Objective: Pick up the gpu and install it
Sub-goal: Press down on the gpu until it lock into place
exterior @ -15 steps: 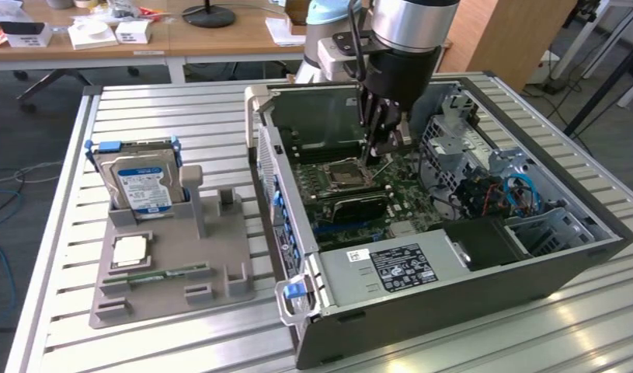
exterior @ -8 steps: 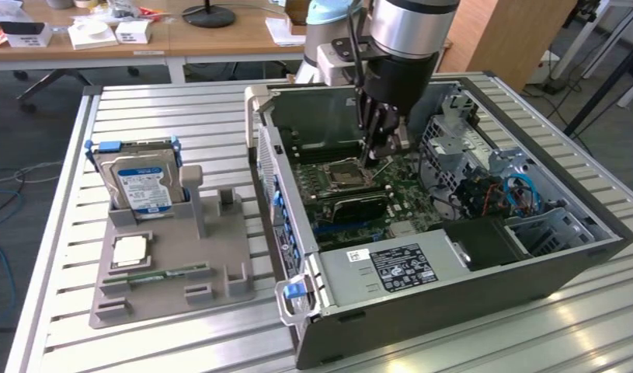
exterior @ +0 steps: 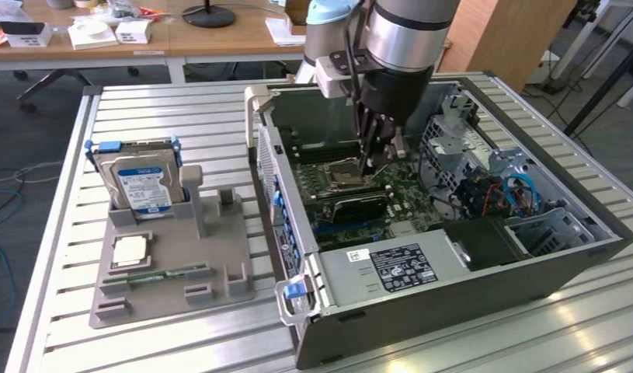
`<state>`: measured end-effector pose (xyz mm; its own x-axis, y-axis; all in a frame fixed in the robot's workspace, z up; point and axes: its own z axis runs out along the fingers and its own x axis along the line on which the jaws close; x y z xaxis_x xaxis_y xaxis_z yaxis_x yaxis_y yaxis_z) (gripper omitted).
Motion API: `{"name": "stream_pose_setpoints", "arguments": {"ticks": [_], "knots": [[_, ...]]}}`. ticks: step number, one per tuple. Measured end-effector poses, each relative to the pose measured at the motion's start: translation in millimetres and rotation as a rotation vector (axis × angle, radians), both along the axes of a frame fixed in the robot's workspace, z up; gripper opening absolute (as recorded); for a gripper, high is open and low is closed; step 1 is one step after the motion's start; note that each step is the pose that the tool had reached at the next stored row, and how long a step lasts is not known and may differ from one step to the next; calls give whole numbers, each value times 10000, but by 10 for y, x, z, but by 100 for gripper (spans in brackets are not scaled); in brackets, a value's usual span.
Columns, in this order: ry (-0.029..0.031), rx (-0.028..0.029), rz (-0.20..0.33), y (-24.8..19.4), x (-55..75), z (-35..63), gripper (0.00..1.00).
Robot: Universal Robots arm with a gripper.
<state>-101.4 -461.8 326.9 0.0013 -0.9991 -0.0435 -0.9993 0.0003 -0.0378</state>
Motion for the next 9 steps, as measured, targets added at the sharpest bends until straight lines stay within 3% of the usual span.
{"name": "stream_pose_setpoints", "arguments": {"ticks": [9], "knots": [[0,1,-20,0,0,-148,10]]}}
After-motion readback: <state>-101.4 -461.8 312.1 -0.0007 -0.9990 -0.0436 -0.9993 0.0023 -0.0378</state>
